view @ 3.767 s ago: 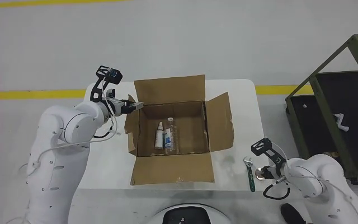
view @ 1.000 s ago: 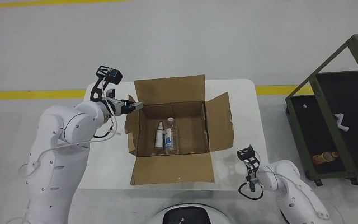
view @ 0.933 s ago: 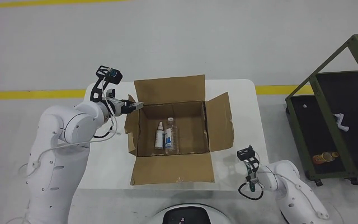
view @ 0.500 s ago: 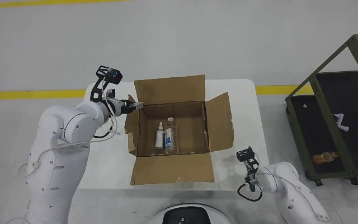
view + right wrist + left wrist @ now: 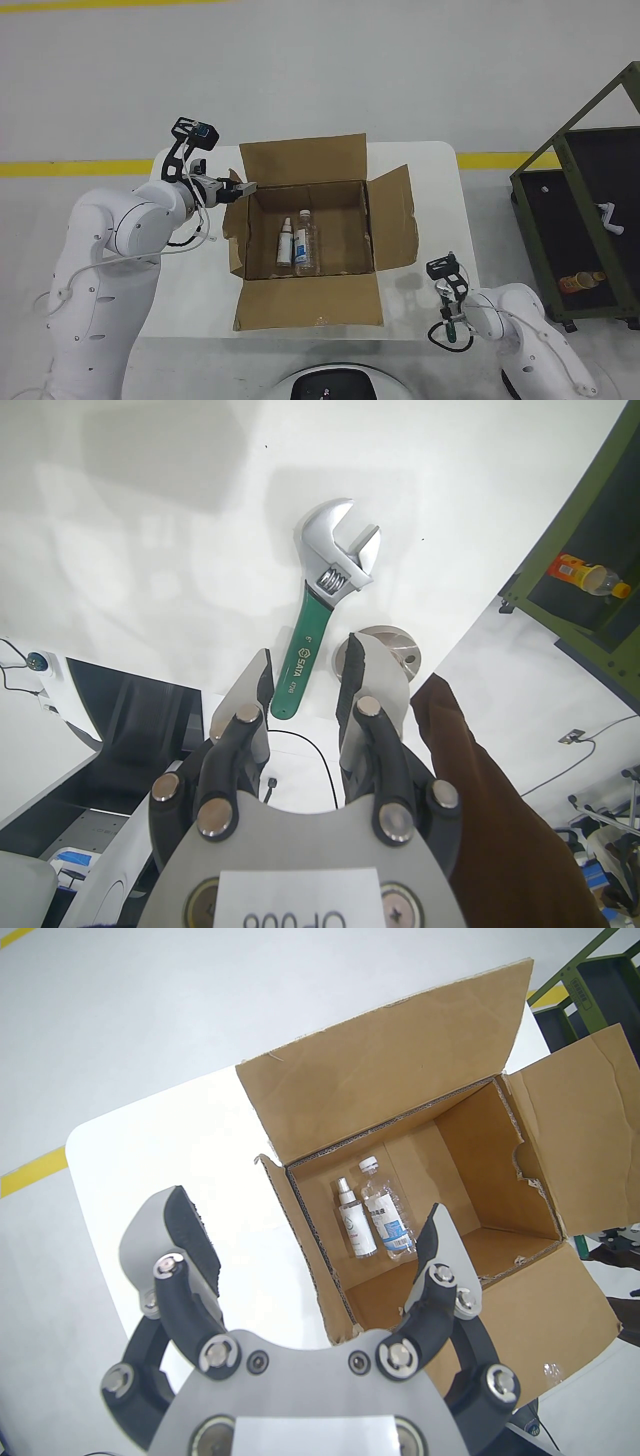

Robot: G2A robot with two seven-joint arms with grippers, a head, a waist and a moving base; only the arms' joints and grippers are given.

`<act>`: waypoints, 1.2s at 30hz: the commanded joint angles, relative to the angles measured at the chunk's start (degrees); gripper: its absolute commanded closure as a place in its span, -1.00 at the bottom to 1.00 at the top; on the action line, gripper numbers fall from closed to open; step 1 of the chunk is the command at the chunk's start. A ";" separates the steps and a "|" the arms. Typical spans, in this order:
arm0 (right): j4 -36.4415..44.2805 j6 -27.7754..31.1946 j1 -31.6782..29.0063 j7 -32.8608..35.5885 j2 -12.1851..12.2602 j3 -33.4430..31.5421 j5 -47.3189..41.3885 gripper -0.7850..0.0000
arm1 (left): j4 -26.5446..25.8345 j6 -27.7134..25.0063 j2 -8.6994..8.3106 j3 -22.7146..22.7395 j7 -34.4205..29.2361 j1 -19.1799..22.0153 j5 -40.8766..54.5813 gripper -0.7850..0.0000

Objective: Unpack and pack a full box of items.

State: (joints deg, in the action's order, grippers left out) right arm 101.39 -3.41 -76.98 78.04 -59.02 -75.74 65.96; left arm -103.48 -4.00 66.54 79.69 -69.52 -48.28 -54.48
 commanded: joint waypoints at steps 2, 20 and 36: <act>-0.01 0.00 0.01 0.00 0.00 0.00 -0.03 0.09 | 0.00 0.00 0.00 0.00 0.00 0.00 0.00 -1.00; -0.74 0.56 -1.16 -2.51 -0.07 0.02 0.14 -0.14 | 0.00 0.00 0.00 0.00 0.00 0.00 0.00 -1.00; -2.11 0.44 -1.39 -3.67 -0.39 0.50 0.44 0.11 | 0.00 0.00 0.00 0.00 0.00 0.00 0.00 -1.00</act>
State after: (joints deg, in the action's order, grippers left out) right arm 99.32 -2.97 -78.37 74.39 -59.41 -75.23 66.40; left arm -103.48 -4.00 66.54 79.69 -69.52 -48.28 -54.48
